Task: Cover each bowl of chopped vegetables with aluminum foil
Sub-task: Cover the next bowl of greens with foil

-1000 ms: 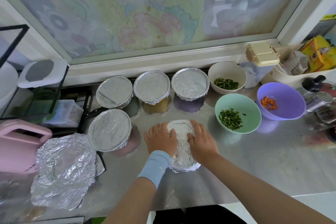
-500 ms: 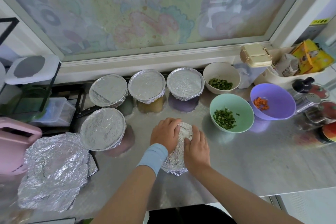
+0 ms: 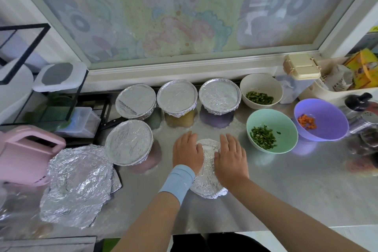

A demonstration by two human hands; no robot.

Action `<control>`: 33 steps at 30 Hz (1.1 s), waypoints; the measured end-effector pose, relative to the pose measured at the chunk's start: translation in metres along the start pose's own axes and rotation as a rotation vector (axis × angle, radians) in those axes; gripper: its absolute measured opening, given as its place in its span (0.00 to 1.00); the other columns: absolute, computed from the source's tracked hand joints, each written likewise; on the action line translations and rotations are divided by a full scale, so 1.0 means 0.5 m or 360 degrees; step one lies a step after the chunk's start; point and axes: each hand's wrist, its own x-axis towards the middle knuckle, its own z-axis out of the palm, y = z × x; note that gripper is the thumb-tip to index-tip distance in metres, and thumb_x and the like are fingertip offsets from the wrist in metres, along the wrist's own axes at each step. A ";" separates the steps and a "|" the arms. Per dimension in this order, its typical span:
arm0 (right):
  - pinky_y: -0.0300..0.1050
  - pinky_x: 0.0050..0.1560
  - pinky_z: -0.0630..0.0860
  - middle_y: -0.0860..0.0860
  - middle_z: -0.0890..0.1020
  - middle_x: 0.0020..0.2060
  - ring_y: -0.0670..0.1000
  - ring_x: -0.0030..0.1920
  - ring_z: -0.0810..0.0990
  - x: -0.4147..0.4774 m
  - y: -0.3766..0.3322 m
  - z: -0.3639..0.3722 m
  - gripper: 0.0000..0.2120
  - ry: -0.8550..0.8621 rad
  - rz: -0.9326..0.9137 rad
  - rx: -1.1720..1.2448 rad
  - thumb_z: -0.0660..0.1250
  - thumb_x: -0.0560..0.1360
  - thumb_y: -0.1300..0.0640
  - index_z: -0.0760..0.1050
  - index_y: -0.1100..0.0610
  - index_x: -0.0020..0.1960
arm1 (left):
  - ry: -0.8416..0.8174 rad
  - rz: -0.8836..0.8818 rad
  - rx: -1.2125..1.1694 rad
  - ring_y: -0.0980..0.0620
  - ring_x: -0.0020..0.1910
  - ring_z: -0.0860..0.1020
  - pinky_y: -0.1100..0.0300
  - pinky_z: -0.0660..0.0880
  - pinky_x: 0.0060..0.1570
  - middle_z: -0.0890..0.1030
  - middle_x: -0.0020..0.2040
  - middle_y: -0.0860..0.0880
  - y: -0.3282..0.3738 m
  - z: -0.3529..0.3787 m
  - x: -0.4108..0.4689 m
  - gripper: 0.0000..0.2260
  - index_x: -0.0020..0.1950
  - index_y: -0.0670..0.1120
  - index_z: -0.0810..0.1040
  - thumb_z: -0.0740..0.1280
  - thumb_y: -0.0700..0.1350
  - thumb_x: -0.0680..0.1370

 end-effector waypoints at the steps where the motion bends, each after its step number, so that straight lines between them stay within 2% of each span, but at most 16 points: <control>1: 0.53 0.75 0.55 0.56 0.59 0.77 0.56 0.77 0.54 -0.019 -0.012 0.002 0.30 -0.0002 0.0073 0.0038 0.58 0.79 0.53 0.54 0.57 0.78 | -0.0029 0.0103 -0.0028 0.47 0.73 0.64 0.51 0.60 0.73 0.69 0.74 0.47 0.002 0.002 0.004 0.19 0.72 0.46 0.70 0.57 0.45 0.81; 4: 0.51 0.77 0.49 0.54 0.51 0.79 0.54 0.79 0.47 -0.068 -0.042 0.019 0.33 -0.0066 0.0306 0.0270 0.58 0.79 0.54 0.48 0.58 0.80 | -0.0183 0.0332 -0.0001 0.49 0.70 0.67 0.51 0.65 0.68 0.72 0.71 0.50 0.002 0.009 0.015 0.19 0.73 0.49 0.70 0.56 0.44 0.82; 6: 0.49 0.77 0.47 0.52 0.49 0.79 0.53 0.79 0.45 -0.078 -0.050 0.027 0.34 -0.0051 0.0423 0.0369 0.57 0.80 0.53 0.44 0.57 0.80 | -0.0225 0.0305 0.0010 0.49 0.66 0.70 0.52 0.70 0.63 0.74 0.68 0.52 -0.002 0.010 0.017 0.18 0.72 0.52 0.70 0.56 0.45 0.82; 8: 0.49 0.77 0.48 0.51 0.50 0.79 0.52 0.78 0.47 -0.073 -0.050 0.028 0.33 -0.0021 0.0433 0.0396 0.56 0.80 0.53 0.45 0.56 0.80 | -0.0232 0.0206 -0.0027 0.49 0.64 0.70 0.52 0.71 0.60 0.75 0.66 0.53 -0.001 0.008 0.014 0.17 0.71 0.54 0.70 0.56 0.47 0.82; 12: 0.49 0.74 0.55 0.49 0.56 0.77 0.51 0.76 0.54 -0.038 -0.042 0.021 0.30 -0.0033 0.0294 0.0362 0.57 0.80 0.53 0.51 0.54 0.79 | -0.0175 -0.0067 -0.0214 0.50 0.65 0.69 0.53 0.69 0.60 0.74 0.66 0.54 0.000 0.003 0.008 0.16 0.69 0.54 0.71 0.57 0.48 0.82; 16: 0.50 0.72 0.58 0.48 0.60 0.76 0.51 0.75 0.59 0.019 -0.032 0.011 0.29 -0.0130 -0.0020 0.0229 0.56 0.80 0.52 0.54 0.53 0.79 | -0.0148 -0.0337 -0.0435 0.48 0.65 0.72 0.50 0.69 0.65 0.75 0.66 0.51 -0.018 -0.002 0.013 0.16 0.68 0.51 0.72 0.57 0.47 0.81; 19: 0.51 0.73 0.56 0.50 0.61 0.77 0.51 0.76 0.58 0.052 -0.018 0.006 0.31 -0.0194 -0.0283 0.0104 0.48 0.77 0.47 0.54 0.54 0.79 | -0.0161 -0.0487 -0.0610 0.46 0.63 0.74 0.50 0.71 0.64 0.76 0.64 0.50 -0.028 -0.006 0.005 0.15 0.66 0.52 0.72 0.57 0.45 0.80; 21: 0.51 0.75 0.54 0.52 0.59 0.78 0.52 0.78 0.55 0.054 -0.010 0.004 0.35 -0.0216 -0.0326 0.0029 0.41 0.74 0.45 0.53 0.55 0.79 | -0.0219 -0.0541 -0.0570 0.45 0.64 0.74 0.49 0.70 0.65 0.76 0.66 0.49 -0.031 -0.009 -0.002 0.16 0.68 0.52 0.71 0.57 0.45 0.80; 25: 0.56 0.73 0.59 0.55 0.62 0.76 0.56 0.77 0.58 0.012 -0.007 -0.002 0.30 0.0001 0.0003 0.0131 0.50 0.78 0.49 0.58 0.57 0.78 | -0.0083 -0.0395 -0.0305 0.45 0.70 0.68 0.51 0.64 0.69 0.71 0.72 0.48 -0.022 -0.019 0.011 0.21 0.74 0.49 0.67 0.59 0.46 0.80; 27: 0.53 0.75 0.56 0.54 0.59 0.77 0.55 0.77 0.56 -0.012 -0.014 0.006 0.28 -0.0031 0.0164 0.0314 0.55 0.80 0.52 0.55 0.57 0.79 | -0.0060 -0.0189 -0.0325 0.47 0.71 0.67 0.52 0.64 0.70 0.71 0.73 0.49 -0.013 -0.020 0.018 0.22 0.75 0.49 0.66 0.59 0.46 0.80; 29: 0.50 0.75 0.57 0.53 0.59 0.76 0.54 0.76 0.57 -0.026 -0.022 0.014 0.28 -0.0095 0.0306 0.0614 0.57 0.81 0.55 0.54 0.55 0.79 | -0.0149 -0.0063 -0.0287 0.48 0.70 0.68 0.52 0.66 0.68 0.72 0.71 0.50 -0.008 -0.011 0.022 0.20 0.74 0.51 0.68 0.58 0.47 0.81; 31: 0.50 0.72 0.62 0.52 0.62 0.74 0.55 0.73 0.62 -0.028 -0.028 0.014 0.28 -0.0103 0.0413 0.0885 0.58 0.81 0.56 0.54 0.53 0.78 | -0.0186 -0.0064 -0.0207 0.49 0.67 0.69 0.51 0.69 0.64 0.73 0.69 0.53 -0.008 -0.002 0.020 0.18 0.72 0.54 0.69 0.58 0.49 0.81; 33: 0.50 0.70 0.64 0.52 0.64 0.72 0.55 0.71 0.65 -0.020 -0.029 0.013 0.27 -0.0109 0.0421 0.0964 0.58 0.81 0.56 0.55 0.51 0.78 | -0.0163 -0.0138 -0.0231 0.50 0.66 0.70 0.51 0.70 0.63 0.73 0.67 0.54 -0.009 -0.001 0.020 0.17 0.70 0.56 0.70 0.58 0.50 0.81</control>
